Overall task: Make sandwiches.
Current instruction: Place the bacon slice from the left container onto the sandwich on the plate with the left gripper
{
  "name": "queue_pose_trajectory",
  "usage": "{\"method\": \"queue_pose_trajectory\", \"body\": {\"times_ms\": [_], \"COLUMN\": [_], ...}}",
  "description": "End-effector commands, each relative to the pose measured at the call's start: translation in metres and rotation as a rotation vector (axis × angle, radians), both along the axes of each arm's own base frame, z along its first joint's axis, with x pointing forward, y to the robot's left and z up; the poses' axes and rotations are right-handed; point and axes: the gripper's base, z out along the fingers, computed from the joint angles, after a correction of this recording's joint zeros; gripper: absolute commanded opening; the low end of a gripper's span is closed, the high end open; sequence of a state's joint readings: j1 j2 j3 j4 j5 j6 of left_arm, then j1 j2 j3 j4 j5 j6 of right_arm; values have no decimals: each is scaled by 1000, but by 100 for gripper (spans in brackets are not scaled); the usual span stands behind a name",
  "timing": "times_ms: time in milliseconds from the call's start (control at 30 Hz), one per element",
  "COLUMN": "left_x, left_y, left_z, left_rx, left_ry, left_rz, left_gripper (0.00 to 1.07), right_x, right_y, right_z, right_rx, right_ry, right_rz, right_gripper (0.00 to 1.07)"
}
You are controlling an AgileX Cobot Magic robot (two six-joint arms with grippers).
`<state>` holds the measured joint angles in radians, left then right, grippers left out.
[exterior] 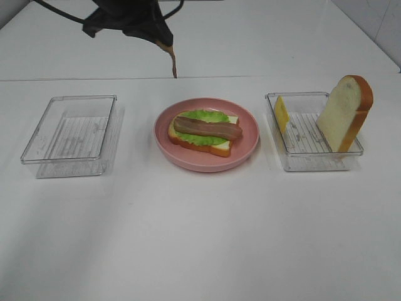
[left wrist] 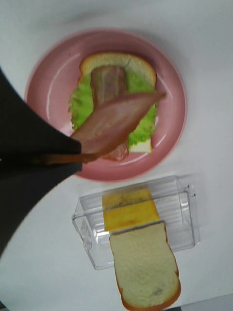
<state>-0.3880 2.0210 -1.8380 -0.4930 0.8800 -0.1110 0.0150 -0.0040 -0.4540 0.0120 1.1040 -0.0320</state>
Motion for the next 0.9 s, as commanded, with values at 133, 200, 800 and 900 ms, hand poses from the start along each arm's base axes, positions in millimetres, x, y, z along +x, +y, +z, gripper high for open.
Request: {"method": "queue_pose_trajectory", "body": {"times_ms": [133,200,800,900], "left_x": [5,9,24,25], "left_y": [-31,-46,-68,-66], "left_z": [-18,-37,-134,-145], "left_rx": [-124,-199,-323,-304], "left_ry": [-1,22,191,208], "left_rz": [-19,-36,-73,-76], "left_gripper": [0,0,0,0], "right_x": [-4,-4,-4,-4], "right_y": [0,0,0,0], "right_z": [0,0,0,0], "right_rx": [6,6,6,6], "right_ry": [-35,-35,-35,-35], "right_rz": [-3,-3,-3,-3], "right_gripper": [99,99,99,99]}}
